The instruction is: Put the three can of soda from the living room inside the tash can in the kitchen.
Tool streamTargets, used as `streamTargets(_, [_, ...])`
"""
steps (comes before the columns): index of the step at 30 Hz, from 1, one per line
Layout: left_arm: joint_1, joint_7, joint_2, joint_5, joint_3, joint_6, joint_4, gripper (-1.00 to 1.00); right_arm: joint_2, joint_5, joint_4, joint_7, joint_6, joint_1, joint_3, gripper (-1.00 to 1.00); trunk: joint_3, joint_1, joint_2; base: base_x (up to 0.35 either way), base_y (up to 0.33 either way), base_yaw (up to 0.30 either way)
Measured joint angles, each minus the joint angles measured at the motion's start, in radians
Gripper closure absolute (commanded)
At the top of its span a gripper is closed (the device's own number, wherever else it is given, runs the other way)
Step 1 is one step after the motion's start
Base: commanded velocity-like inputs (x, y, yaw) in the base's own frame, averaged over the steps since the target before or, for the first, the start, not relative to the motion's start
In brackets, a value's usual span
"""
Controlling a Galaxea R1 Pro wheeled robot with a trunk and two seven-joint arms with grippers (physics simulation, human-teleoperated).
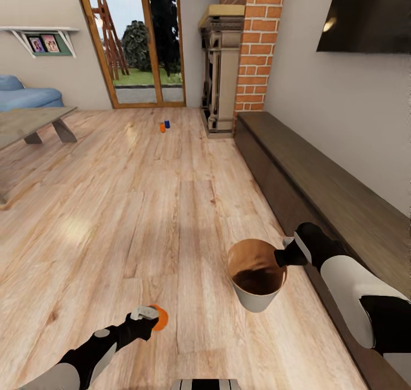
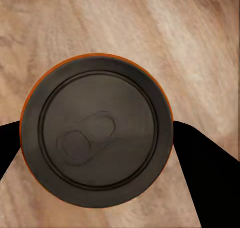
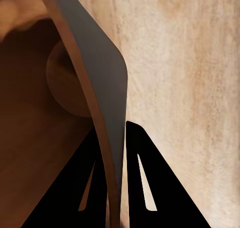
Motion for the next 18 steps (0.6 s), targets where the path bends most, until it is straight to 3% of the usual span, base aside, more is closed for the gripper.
streamTargets(2, [-0.007, -0.021, 0.028, 0.037, 0.003, 0.002, -0.003, 1.0, 0.0, -0.003, 0.001, 0.0, 0.0, 0.001, -0.001, 1.0, 0.008, -0.001, 0.0, 0.0, 0.0, 0.0])
streamTargets(4, [-0.038, -0.04, 0.082, 0.12, 0.005, 0.039, -0.027, 1.0, 0.001, -0.001, 0.002, 0.0, 0.0, 0.002, -0.001, 1.0, 0.016, -0.002, 0.001, 0.0, 0.0, 0.0])
streamTargets(5, [-0.06, -0.062, 0.117, 0.168, 0.005, 0.082, -0.051, 1.0, 0.001, 0.0, 0.003, -0.001, 0.0, 0.002, -0.001, 1.0, 0.019, -0.006, 0.008, 0.0, 0.0, 0.0])
streamTargets(8, [-0.105, -0.119, 0.192, 0.254, 0.003, 0.203, -0.139, 1.0, 0.001, 0.003, 0.003, 0.0, 0.0, 0.002, 0.0, 1.0, 0.028, -0.017, 0.029, 0.0, 0.0, 0.0])
streamTargets(9, [-0.123, -0.135, 0.226, 0.279, -0.003, 0.309, -0.219, 1.0, 0.001, 0.002, 0.003, -0.001, 0.0, 0.003, 0.001, 1.0, 0.031, -0.021, 0.036, 0.0, 0.0, 0.0])
streamTargets(12, [-0.25, -0.128, 0.249, 0.311, 0.001, 0.451, -0.291, 1.0, 0.009, 0.002, 0.003, -0.001, 0.0, 0.003, 0.002, 1.0, 0.041, -0.032, 0.057, 0.0, 0.0, 0.0])
streamTargets(13, [-0.301, -0.124, 0.257, 0.297, -0.005, 0.558, -0.307, 1.0, 0.023, 0.019, 0.003, -0.001, -0.002, 0.003, 0.004, 1.0, 0.043, -0.036, 0.064, 0.0, 0.0, 0.0])
streamTargets(15, [-0.492, -0.126, 0.261, 0.315, -0.005, 0.684, -0.326, 1.0, 0.04, 0.005, 0.003, 0.0, 0.0, 0.003, 0.003, 1.0, 0.05, -0.044, 0.078, 0.0, 0.0, 0.0])
streamTargets(17, [-0.568, -0.127, 0.261, 0.301, -0.009, 0.831, -0.337, 1.0, 0.055, -0.012, 0.003, 0.001, 0.002, 0.003, 0.004, 1.0, 0.056, -0.051, 0.092, 0.0, 0.0, 0.0])
streamTargets(18, [-0.634, -0.133, 0.259, 0.32, -0.008, 0.901, -0.342, 1.0, 0.064, -0.009, 0.001, 0.0, 0.002, 0.003, 0.007, 1.0, 0.059, -0.055, 0.099, 0.0, 0.0, 0.0])
